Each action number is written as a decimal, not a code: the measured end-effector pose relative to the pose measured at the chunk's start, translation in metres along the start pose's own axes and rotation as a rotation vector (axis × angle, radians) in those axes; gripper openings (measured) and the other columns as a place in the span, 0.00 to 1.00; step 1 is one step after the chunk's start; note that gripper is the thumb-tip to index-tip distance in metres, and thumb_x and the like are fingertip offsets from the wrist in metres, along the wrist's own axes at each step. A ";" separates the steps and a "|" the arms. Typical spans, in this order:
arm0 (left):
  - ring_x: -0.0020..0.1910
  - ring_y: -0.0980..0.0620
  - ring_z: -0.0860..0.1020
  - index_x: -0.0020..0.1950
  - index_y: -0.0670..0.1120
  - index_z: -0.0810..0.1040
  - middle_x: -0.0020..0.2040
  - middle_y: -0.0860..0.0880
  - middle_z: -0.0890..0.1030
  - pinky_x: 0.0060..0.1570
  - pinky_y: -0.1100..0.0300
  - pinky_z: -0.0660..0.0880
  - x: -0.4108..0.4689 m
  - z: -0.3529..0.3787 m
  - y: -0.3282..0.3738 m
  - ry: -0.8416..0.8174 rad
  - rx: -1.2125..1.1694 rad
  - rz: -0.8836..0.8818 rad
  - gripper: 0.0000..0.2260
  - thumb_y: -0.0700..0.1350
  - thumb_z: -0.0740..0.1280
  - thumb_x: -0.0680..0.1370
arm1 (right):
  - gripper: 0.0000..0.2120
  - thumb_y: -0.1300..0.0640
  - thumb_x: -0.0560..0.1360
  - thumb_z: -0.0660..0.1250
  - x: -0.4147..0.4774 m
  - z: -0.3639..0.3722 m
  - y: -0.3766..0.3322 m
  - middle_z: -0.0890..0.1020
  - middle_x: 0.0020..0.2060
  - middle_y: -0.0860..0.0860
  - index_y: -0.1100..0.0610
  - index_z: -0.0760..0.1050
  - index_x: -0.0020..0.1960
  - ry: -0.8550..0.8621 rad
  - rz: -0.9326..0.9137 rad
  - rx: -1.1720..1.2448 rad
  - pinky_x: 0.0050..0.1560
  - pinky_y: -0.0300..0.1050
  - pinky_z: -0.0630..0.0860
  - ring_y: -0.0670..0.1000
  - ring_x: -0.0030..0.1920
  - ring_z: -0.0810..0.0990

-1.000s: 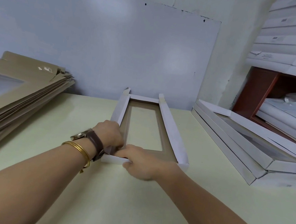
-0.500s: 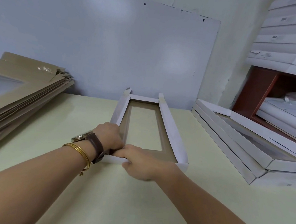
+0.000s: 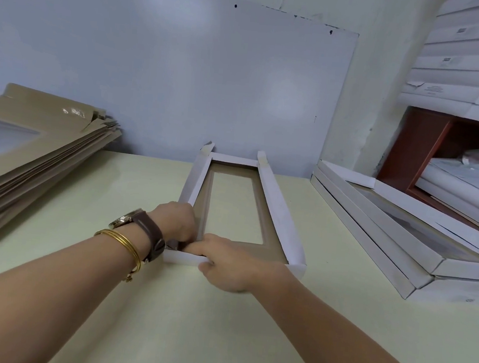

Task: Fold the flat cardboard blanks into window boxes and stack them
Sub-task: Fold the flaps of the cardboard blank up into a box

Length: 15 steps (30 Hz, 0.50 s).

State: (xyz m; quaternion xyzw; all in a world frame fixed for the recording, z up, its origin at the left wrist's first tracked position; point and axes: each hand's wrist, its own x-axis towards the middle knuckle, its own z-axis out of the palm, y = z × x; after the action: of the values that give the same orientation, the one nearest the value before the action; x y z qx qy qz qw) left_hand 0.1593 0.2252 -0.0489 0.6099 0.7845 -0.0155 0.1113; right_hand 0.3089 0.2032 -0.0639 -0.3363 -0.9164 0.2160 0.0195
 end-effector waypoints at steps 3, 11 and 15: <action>0.41 0.48 0.77 0.49 0.45 0.78 0.44 0.48 0.78 0.39 0.60 0.73 -0.002 -0.001 0.000 0.013 -0.016 -0.009 0.08 0.41 0.66 0.72 | 0.23 0.69 0.76 0.53 -0.001 -0.001 -0.001 0.73 0.53 0.57 0.51 0.75 0.63 0.002 -0.001 0.002 0.55 0.62 0.73 0.60 0.53 0.73; 0.40 0.45 0.80 0.46 0.41 0.79 0.44 0.44 0.81 0.43 0.56 0.81 -0.011 -0.012 -0.001 -0.076 -0.186 -0.072 0.09 0.38 0.67 0.68 | 0.21 0.69 0.75 0.54 0.000 -0.001 -0.002 0.72 0.52 0.56 0.53 0.75 0.61 -0.006 0.007 0.007 0.55 0.62 0.73 0.60 0.53 0.73; 0.37 0.44 0.79 0.46 0.39 0.80 0.40 0.41 0.80 0.48 0.54 0.80 -0.012 -0.017 -0.002 -0.147 -0.240 -0.068 0.10 0.33 0.65 0.68 | 0.24 0.66 0.78 0.53 0.000 0.000 -0.001 0.70 0.53 0.54 0.45 0.70 0.68 -0.024 0.035 -0.018 0.59 0.60 0.71 0.58 0.56 0.70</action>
State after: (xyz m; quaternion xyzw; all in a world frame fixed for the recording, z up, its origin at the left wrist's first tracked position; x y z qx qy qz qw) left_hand 0.1572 0.2156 -0.0302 0.5625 0.7906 0.0301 0.2401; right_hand 0.3086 0.2027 -0.0634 -0.3498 -0.9125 0.2122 0.0015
